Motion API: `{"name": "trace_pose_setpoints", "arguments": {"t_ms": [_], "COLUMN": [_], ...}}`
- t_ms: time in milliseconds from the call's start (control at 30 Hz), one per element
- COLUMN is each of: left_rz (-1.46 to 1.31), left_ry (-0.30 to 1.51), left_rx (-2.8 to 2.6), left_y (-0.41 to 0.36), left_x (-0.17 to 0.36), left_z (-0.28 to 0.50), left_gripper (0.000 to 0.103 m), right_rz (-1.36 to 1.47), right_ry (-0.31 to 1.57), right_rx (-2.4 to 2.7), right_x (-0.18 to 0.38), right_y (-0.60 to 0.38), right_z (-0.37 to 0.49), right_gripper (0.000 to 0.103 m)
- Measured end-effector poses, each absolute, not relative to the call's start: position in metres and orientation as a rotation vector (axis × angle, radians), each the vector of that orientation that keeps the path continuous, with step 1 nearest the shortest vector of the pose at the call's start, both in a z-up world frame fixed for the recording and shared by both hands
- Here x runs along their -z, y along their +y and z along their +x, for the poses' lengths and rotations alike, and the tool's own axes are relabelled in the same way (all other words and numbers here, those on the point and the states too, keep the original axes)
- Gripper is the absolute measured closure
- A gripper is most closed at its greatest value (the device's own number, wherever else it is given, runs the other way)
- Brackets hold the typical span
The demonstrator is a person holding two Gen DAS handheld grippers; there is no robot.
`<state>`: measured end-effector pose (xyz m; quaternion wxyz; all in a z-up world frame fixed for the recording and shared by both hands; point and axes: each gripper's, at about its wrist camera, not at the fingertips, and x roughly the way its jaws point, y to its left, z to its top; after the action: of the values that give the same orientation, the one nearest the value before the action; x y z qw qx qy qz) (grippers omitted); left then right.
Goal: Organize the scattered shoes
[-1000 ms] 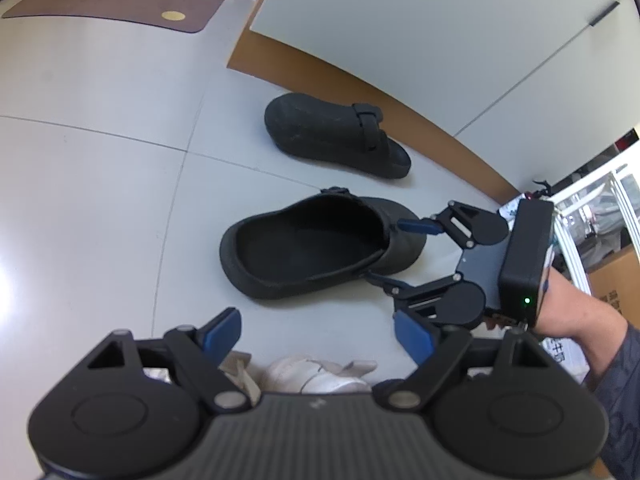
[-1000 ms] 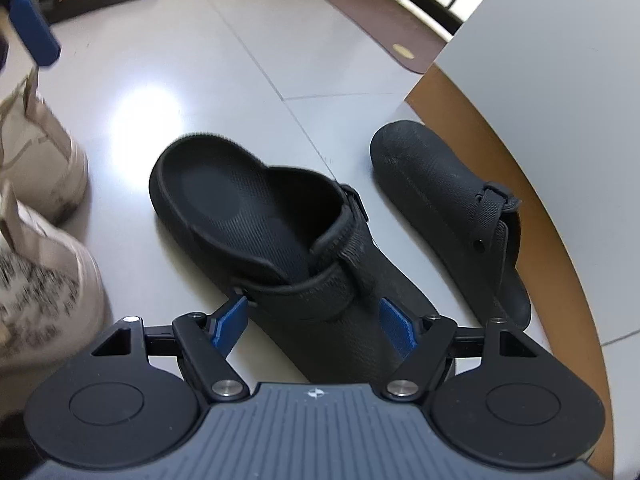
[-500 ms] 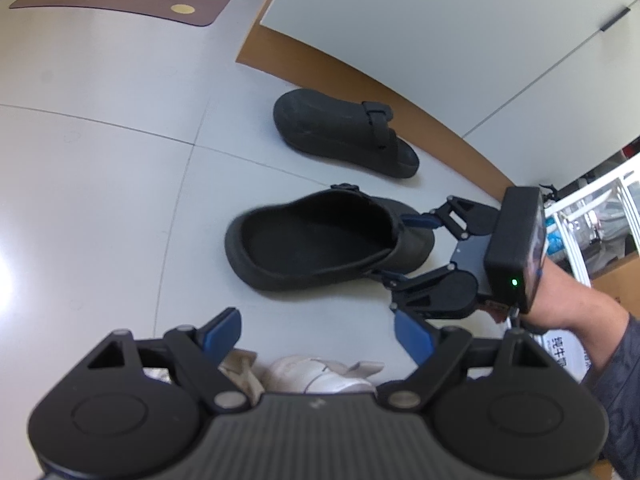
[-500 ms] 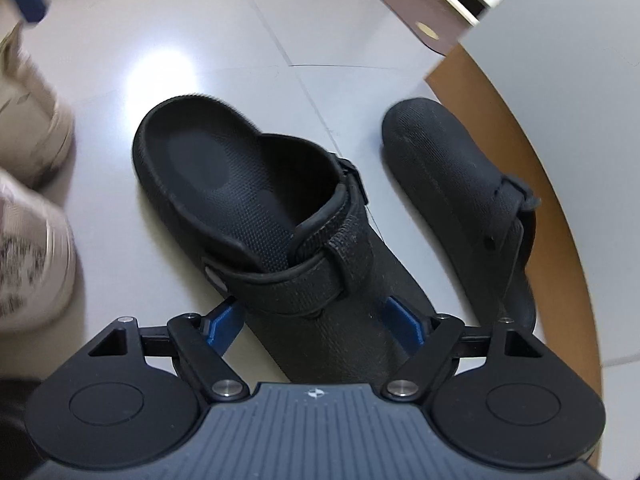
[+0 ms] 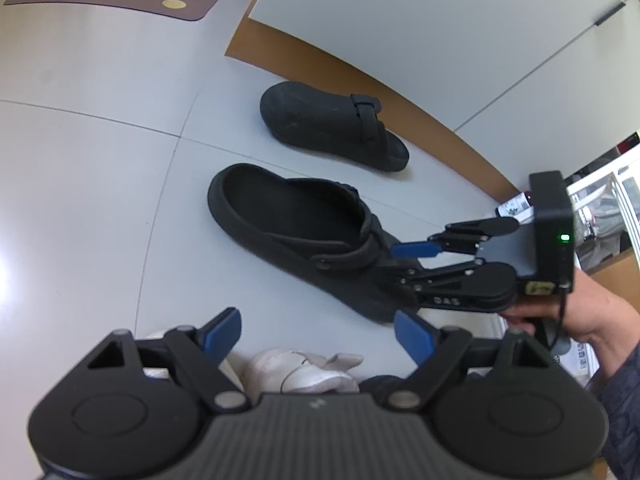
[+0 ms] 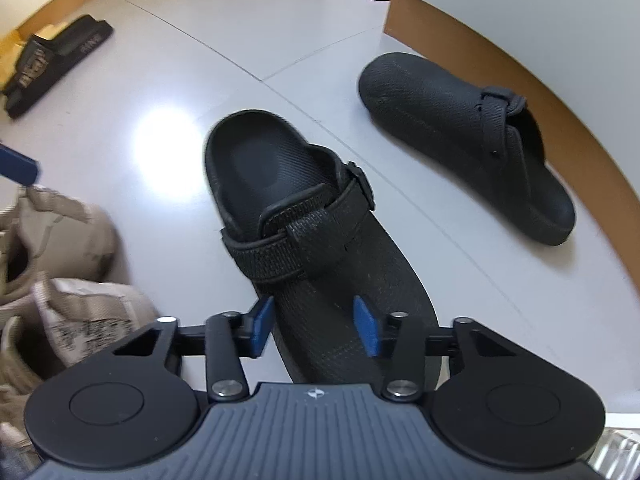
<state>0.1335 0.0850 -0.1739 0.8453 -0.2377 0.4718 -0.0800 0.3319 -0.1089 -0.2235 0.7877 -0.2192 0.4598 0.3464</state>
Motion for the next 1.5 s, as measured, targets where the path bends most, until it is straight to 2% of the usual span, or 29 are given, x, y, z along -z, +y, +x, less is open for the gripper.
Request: {"name": "trace_pose_setpoints", "arguments": {"t_ms": [67,100,133,200,400,567,667,933,1133,1200,1267,1333,1500], "left_rz": [-0.501,-0.502,-0.502,-0.502,-0.497,-0.483,-0.486,-0.472,-0.471,-0.478,-0.479,-0.479,-0.485], "left_ry": [0.995,0.995,0.995,0.996,1.000,1.002,1.006,0.997,0.974,0.967,0.966,0.970,0.978], "left_rx": [0.163,0.156,0.152,0.146,0.150,0.174,0.182,0.186,0.160,0.149,0.142,0.134,0.125], "left_y": [0.086,0.086,0.086,0.086,0.084,0.081,0.080,0.079,0.085,0.086,0.087,0.088,0.089], "left_x": [0.175,0.175,0.176,0.177,0.179,0.179,0.181,0.179,0.176,0.175,0.176,0.177,0.178], "left_z": [0.135,0.136,0.136,0.137,0.137,0.136,0.135,0.134,0.135,0.135,0.135,0.135,0.137], "left_gripper": [0.017,0.017,0.017,0.017,0.017,0.017,0.017,0.017,0.017,0.017,0.017,0.017,0.017], "right_rz": [-0.474,-0.497,-0.524,-0.559,-0.521,-0.343,-0.247,-0.003,0.183,0.261,0.260,0.215,0.105], "right_ry": [0.966,0.944,0.920,0.883,0.946,1.044,1.049,1.114,1.092,1.081,1.057,1.023,1.011], "right_rx": [-0.775,-0.754,-0.725,-0.700,-0.727,-0.686,-0.620,-0.413,-0.353,-0.394,-0.445,-0.457,-0.510], "right_x": [0.220,0.220,0.220,0.221,0.235,0.250,0.251,0.240,0.239,0.239,0.239,0.239,0.251], "right_y": [-0.113,-0.113,-0.112,-0.111,-0.106,-0.111,-0.115,-0.112,-0.112,-0.118,-0.122,-0.123,-0.116], "right_z": [0.328,0.327,0.327,0.327,0.343,0.355,0.355,0.358,0.337,0.332,0.334,0.333,0.336], "right_gripper": [0.051,0.021,0.000,0.000,0.000,0.001,0.005,0.025,0.032,0.031,0.024,0.007,0.004]}}
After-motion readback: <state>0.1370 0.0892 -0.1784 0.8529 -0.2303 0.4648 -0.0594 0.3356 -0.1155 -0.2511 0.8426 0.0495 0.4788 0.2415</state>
